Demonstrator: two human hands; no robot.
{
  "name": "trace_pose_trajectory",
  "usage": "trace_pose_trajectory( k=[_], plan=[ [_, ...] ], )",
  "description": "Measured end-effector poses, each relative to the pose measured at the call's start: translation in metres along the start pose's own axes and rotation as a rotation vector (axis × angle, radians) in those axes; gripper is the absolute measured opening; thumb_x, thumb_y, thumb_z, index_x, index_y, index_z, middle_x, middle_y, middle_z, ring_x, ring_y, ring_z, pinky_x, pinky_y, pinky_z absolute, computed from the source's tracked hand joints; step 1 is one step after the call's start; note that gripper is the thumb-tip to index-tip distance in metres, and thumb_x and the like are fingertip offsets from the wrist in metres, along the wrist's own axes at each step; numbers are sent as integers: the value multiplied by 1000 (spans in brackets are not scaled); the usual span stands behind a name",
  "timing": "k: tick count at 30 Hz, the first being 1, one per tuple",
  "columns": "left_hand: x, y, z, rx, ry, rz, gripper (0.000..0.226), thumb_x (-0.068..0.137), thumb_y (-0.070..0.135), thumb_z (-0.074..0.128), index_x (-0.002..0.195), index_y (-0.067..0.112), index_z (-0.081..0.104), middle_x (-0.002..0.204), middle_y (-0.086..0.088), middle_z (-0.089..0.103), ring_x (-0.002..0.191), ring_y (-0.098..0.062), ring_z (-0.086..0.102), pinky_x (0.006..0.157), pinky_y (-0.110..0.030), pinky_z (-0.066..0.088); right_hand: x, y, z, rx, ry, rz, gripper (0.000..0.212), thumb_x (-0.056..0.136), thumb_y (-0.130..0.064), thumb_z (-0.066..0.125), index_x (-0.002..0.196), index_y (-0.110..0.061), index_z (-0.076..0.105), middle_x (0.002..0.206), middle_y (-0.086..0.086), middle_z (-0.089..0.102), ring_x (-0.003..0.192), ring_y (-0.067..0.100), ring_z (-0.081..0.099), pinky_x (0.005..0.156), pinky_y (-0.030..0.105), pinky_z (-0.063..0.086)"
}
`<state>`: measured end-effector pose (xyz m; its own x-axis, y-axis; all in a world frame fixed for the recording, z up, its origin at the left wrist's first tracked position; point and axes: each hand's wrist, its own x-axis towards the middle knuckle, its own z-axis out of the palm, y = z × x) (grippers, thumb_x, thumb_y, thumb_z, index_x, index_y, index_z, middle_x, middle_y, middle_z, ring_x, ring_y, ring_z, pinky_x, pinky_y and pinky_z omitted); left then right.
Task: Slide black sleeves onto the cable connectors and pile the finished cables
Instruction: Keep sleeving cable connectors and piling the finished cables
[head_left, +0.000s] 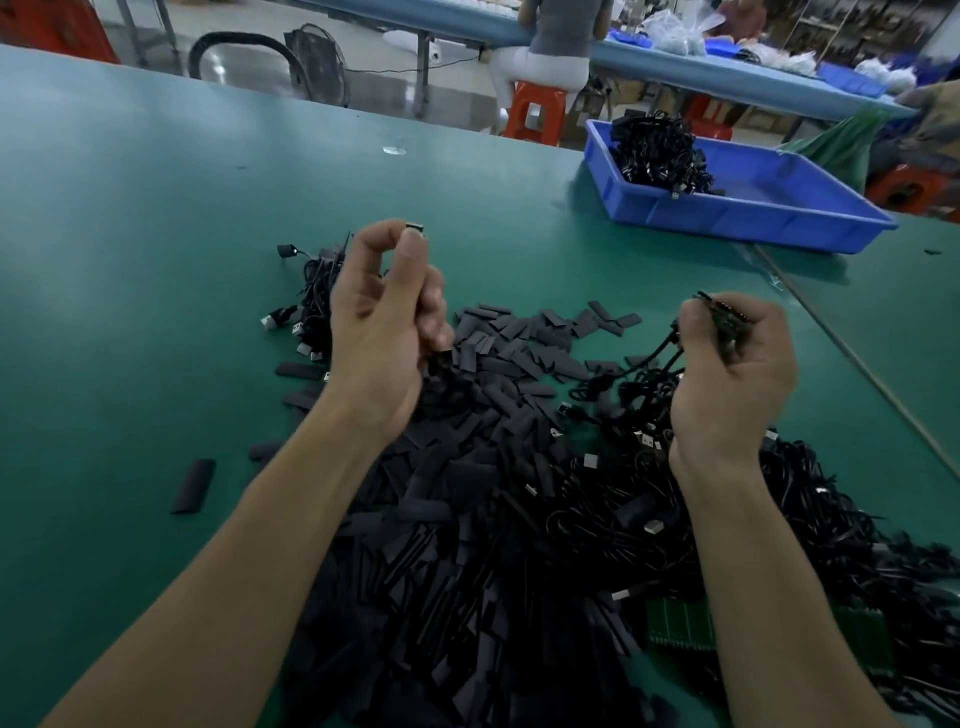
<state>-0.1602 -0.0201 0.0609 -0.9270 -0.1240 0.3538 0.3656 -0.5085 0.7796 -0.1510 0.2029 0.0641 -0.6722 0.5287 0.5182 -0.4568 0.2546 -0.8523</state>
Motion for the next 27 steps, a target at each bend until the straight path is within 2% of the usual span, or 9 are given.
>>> trace_pose_trajectory(
  k=[3,6,9,11,13,15,19,22,27],
  plan=[
    [2,7,-8,283,-22,71,14,102,23,53,92,25,62,59,12,50,46,-3,35,43,-14,31,-2,-7,-9,-159,-359,-89,23,89,-11,73,88,-33,66,79,-19,67,71,-5,59,67,12,48],
    [4,6,-18,571,-74,50,23,106,22,47,102,26,69,60,15,48,49,-1,35,46,-11,29,-5,-18,-12,-427,-976,-2,9,82,-34,79,87,-32,71,85,-18,72,76,0,65,69,12,49],
    [7,4,-26,672,-149,-114,31,107,11,41,127,22,62,64,14,54,51,-4,36,45,-16,31,-15,-24,-5,-632,-1400,219,44,69,-74,71,88,-34,74,85,-18,73,76,-3,67,66,13,50],
    [7,6,-30,705,-195,-166,37,105,4,41,137,18,56,68,14,62,55,-3,48,47,-17,39,-24,-22,4,-736,-1379,234,52,76,-79,59,83,-30,74,77,-16,73,65,-1,65,59,17,50],
    [5,9,-31,765,-261,-161,36,106,5,42,138,18,51,79,9,71,63,-4,59,54,-17,47,-30,-16,13,-788,-1200,199,38,94,-59,55,86,-27,72,74,-8,73,68,11,67,67,33,57],
    [3,10,-31,792,-300,-172,23,105,7,45,123,22,50,89,6,74,68,-10,66,58,-19,50,-32,-8,21,-861,-1067,88,19,100,-37,57,107,-26,71,96,-3,73,88,17,68,84,41,57],
    [3,7,-30,772,-264,-199,12,103,7,51,100,18,53,91,6,77,72,-17,72,60,-20,53,-31,4,32,-1142,-1094,-50,44,99,-37,60,141,-23,53,128,5,56,121,26,53,101,42,46],
    [1,4,-32,744,-205,-184,14,98,5,60,94,17,65,79,2,74,73,-24,71,63,-22,57,-32,11,34,-1212,-1125,-50,47,96,-46,62,137,-24,58,128,6,55,121,27,52,100,41,44],
    [-1,2,-32,746,-152,-169,10,92,11,71,97,20,74,71,2,71,65,-17,71,62,-22,58,-34,14,28,-935,-993,6,22,87,-33,77,103,-26,65,104,-4,59,98,18,59,85,33,48]
  ],
)
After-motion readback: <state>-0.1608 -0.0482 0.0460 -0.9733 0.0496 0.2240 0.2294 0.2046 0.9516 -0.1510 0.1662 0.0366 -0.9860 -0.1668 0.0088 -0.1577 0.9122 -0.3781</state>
